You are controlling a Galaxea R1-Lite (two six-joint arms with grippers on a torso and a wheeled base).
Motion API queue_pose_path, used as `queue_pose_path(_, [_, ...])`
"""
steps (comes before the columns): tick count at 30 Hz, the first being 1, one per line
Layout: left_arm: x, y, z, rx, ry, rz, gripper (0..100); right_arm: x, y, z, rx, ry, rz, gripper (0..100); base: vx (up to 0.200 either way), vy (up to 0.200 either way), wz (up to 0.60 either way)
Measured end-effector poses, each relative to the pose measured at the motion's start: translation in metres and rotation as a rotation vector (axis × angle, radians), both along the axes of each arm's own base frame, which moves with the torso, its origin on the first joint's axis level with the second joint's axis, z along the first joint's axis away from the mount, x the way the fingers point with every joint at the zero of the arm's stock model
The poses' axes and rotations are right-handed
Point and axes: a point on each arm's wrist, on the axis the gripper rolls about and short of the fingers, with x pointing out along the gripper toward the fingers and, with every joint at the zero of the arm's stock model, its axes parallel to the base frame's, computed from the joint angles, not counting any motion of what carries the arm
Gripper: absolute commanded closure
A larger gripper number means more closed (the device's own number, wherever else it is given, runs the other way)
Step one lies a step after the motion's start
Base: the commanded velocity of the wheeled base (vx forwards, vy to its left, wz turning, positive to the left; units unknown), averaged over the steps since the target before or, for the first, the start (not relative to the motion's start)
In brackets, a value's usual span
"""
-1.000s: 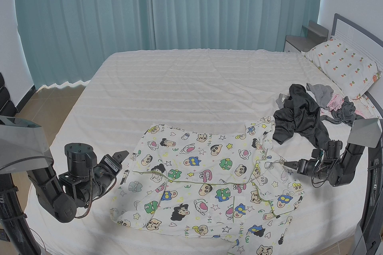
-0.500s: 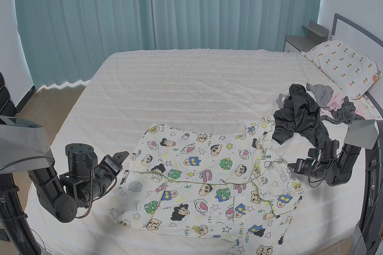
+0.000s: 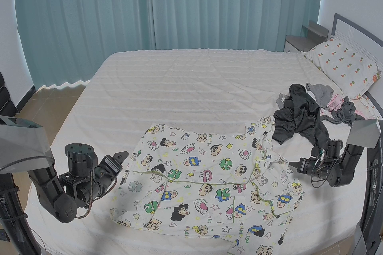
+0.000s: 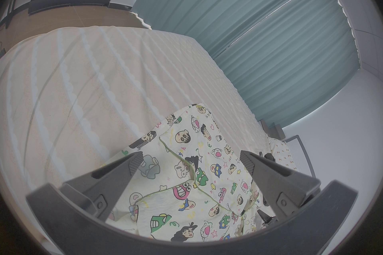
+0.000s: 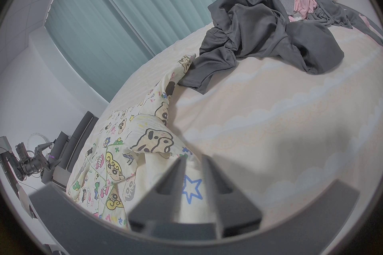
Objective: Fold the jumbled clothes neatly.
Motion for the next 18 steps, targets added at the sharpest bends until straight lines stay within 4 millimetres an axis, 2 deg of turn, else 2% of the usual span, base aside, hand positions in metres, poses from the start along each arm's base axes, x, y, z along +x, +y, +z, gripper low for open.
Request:
queue_pose_path(11, [0.0, 0.0, 0.0, 0.0, 0.001, -0.001, 0, 0.009, 0.002, -0.004, -0.024, -0.042, 0.045, 0, 0.0, 0.0, 0.0])
queue_pose_path(18, [0.0, 0.0, 0.0, 0.001, 0.001, 0.0, 0, 0.017, 0.012, -0.005, -0.024, -0.044, 0.076, 0, 0.0, 0.0, 0.0])
